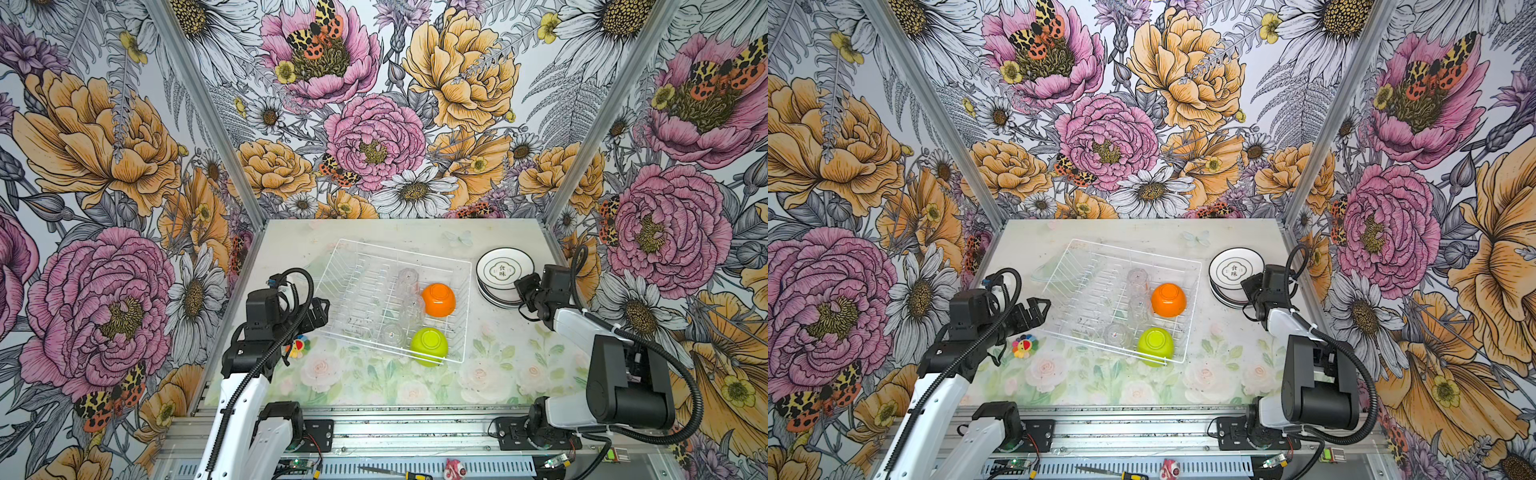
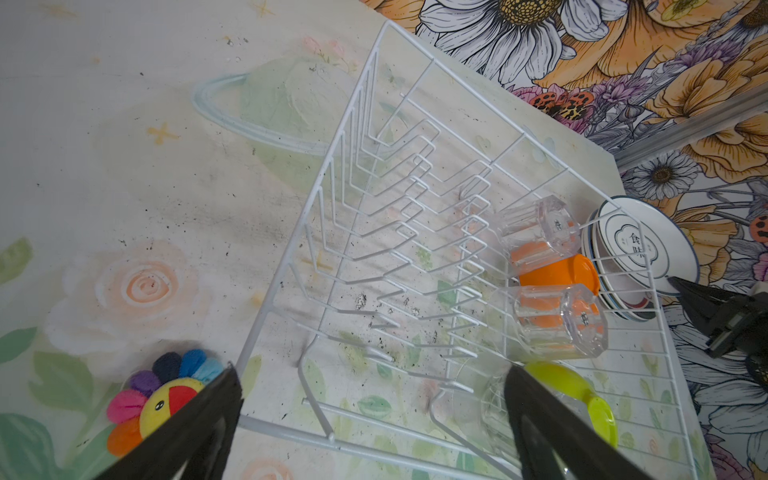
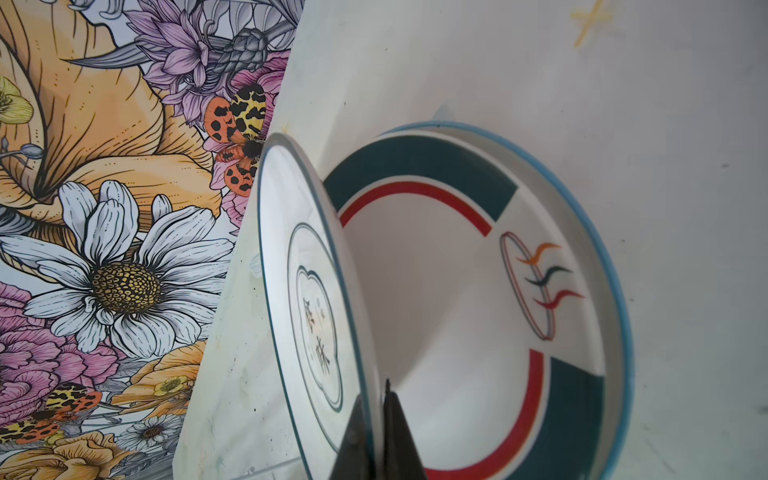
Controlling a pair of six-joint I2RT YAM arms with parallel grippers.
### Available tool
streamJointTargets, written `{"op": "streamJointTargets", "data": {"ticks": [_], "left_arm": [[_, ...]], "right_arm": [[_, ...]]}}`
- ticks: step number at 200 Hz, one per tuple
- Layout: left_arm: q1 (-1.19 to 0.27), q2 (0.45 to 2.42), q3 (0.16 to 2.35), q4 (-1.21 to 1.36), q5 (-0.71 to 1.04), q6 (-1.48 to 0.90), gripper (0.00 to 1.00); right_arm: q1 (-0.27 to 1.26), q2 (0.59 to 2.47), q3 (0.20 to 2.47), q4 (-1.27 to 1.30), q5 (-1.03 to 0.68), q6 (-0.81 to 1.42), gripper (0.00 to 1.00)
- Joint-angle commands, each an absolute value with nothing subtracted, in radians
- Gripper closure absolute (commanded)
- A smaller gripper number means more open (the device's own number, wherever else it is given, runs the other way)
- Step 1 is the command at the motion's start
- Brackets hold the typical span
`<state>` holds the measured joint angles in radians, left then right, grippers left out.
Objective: Unload the mixed dishes from the dish rack
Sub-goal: 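Lower the logo plate onto the plate stack beside the rack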
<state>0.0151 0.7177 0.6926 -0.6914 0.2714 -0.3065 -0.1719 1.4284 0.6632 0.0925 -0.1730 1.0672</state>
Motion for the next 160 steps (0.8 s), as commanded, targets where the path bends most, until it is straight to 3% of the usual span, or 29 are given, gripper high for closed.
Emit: {"op": "streamJointTargets", "data": {"ticks": [1,47,119,160], "left_arm": [[0.004,0.706,0.684,-0.670,0.273,-0.308,0.01],[0.002,0.706,0.683,-0.670,0.272,-0.311,0.01],[-0.005,0.687,0.684,-0.673,0.258,-0.311,0.01],[-0.006,0.684,0.685,-0.673,0.260,-0.311,0.01]], "right_arm": [[-0.179,1.432,0.674,0.168,-0.177,1.089,1.00],[-0.178,1.446,0.661,0.167,-0.166,1.087,1.00],[-0.178,1.429,0.656,0.148,-0.158,1.081,0.63],[-0.178,1.372,0.633,0.126,-0.122,1.085,0.50]]}}
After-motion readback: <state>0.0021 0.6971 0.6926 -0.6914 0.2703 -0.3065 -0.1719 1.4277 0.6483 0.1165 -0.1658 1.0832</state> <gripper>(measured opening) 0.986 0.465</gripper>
